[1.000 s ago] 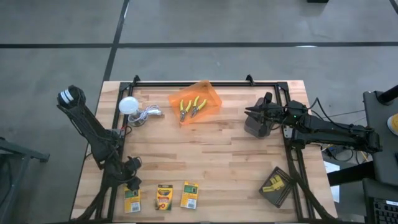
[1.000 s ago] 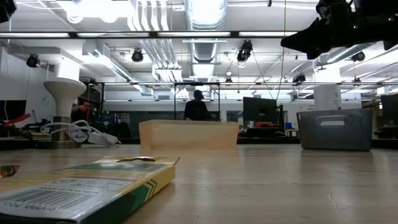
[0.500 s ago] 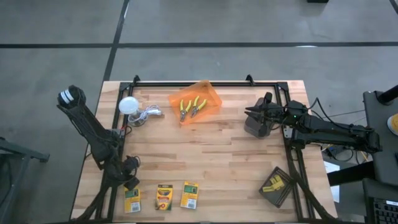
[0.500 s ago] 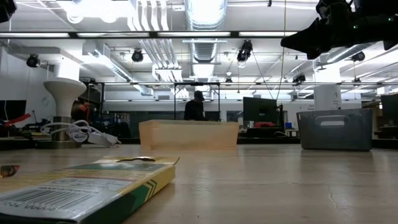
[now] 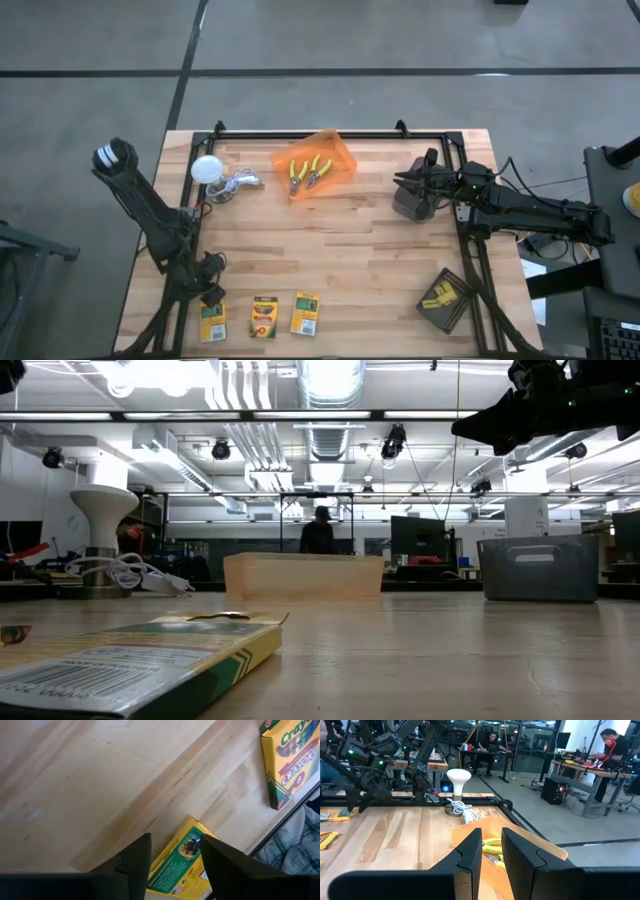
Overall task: Pick & Place School Supplies
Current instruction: Put the crayon box into the light black bin
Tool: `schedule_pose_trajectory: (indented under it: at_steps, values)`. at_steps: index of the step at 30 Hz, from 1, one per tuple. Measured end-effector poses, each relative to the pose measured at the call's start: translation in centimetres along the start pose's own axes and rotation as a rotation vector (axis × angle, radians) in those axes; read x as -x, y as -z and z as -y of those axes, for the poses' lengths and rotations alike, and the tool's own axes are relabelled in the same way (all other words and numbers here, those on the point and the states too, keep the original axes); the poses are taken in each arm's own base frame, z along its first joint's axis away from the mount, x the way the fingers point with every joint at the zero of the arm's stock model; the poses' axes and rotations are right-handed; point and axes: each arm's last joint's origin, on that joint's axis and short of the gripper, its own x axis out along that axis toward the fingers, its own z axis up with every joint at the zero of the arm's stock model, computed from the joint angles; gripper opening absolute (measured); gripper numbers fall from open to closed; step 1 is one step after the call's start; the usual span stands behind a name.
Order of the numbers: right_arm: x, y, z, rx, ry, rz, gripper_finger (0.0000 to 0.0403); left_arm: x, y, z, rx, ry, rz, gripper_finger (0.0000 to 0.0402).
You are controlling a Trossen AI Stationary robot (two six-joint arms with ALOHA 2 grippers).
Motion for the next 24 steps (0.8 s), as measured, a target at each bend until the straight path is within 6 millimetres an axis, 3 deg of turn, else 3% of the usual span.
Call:
schedule_pose_trajectory:
  at_steps: [9, 24]
  values:
    - [0.0, 0.0, 0.0, 0.0, 0.0, 0.0, 0.0068, -0.52, 0.04, 0.08, 0.008, -0.016, 0.003, 0.0162]
    - [0.0, 0.0, 0.0, 0.0, 0.0, 0.0, 0.0068, -0.67, -0.06, 0.25, 0.031, -0.016, 0.029, 0.0105]
